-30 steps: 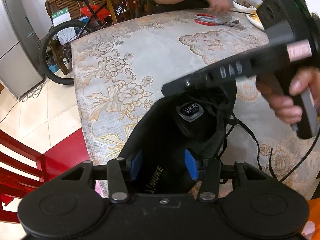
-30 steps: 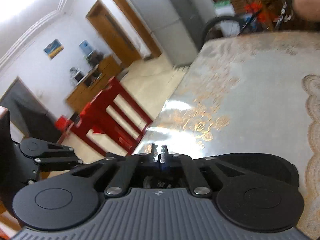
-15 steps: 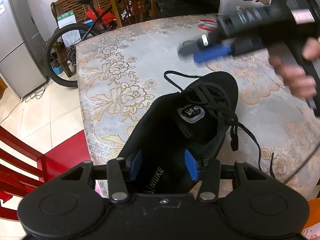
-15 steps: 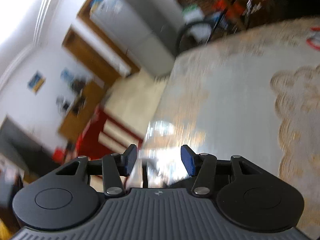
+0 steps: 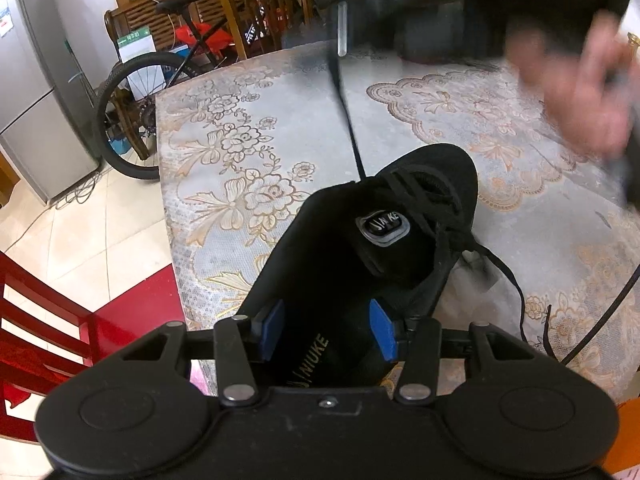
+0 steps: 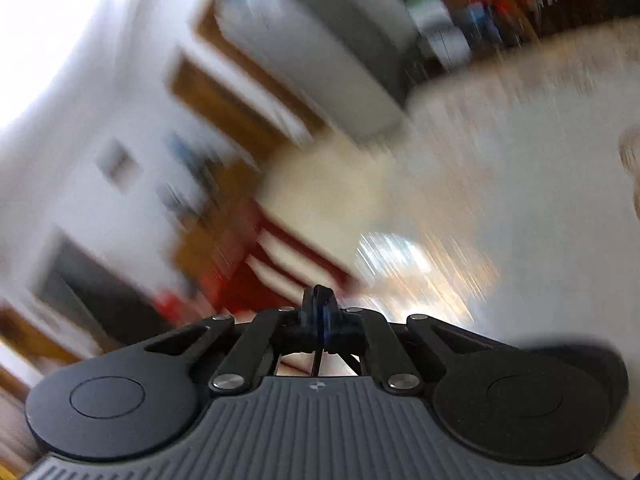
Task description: Lace up shoes with both hands
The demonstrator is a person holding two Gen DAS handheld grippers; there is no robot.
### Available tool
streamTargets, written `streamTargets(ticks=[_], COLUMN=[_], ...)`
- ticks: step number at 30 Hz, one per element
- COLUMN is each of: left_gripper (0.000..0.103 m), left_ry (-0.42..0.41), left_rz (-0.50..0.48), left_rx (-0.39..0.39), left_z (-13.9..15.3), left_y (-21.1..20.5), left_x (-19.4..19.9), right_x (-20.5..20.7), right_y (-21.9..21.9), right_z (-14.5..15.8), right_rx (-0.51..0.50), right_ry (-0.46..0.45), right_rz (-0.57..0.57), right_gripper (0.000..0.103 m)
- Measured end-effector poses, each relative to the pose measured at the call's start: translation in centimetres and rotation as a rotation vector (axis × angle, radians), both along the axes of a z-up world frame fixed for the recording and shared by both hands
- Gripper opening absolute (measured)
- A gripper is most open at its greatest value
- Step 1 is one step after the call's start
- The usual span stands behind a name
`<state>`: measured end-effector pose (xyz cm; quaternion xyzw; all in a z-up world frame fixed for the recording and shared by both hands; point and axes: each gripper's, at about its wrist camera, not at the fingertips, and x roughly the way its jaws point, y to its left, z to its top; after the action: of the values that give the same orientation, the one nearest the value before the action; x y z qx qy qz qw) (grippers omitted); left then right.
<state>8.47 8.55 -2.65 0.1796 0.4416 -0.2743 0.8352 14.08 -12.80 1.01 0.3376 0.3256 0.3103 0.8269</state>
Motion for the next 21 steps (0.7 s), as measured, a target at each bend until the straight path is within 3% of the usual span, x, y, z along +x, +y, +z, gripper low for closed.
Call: streamTargets(ticks=[4,8,12,14,16,18,19,21], left_gripper=[0.045,0.045,0.046,0.046,0.047,0.046,0.046,0.046], left_ry=[-0.001,0.024,0.008,-0.001,0.012,0.035,0.051,0.060], left_rz=[0.004,-0.007,-0.020,-0.013,0.019,0.057,0.069,0.068], left_rx=[-0.004,-0.014,-0.005,-0.002,-0.020,-0.041,-0.053,-0.063], left_z=[0.0,-0.1,-0.2,-0.3,-0.4,-0.4,-0.5,-0.5], left_y=[0.0,0.0,-0.5,-0.6,-0.2,0.2,0.4,0.5], left_x=[-0.1,0.0,-0.4,-0.4,0.0,0.6,0.9,1.0], right_x=[-0.2,-0.1,1.4,1.8,2.5,3.4,3.4,2.6], right_y=[-3.2,-4.0,-3.5,-2.7,-1.2,0.3,0.7,0.8], right_z=[6.8,11.8,13.0,13.0,12.5,11.0,10.1,8.0], right_rx=[0.214,0.219,0.202,0.135,-0.025,-0.255,-0.347,-0.456], right_ry=[-0.202,-0.342,-0.330,-0.358,-0.385,-0.340,-0.312,-0.294], right_rz=[-0.072,-0.113,-0.096,-0.097,-0.097,-0.162,-0.208,-0.253], right_gripper=[0.003,0.003,0.003,0.004,0.011,0.034,0.050,0.053])
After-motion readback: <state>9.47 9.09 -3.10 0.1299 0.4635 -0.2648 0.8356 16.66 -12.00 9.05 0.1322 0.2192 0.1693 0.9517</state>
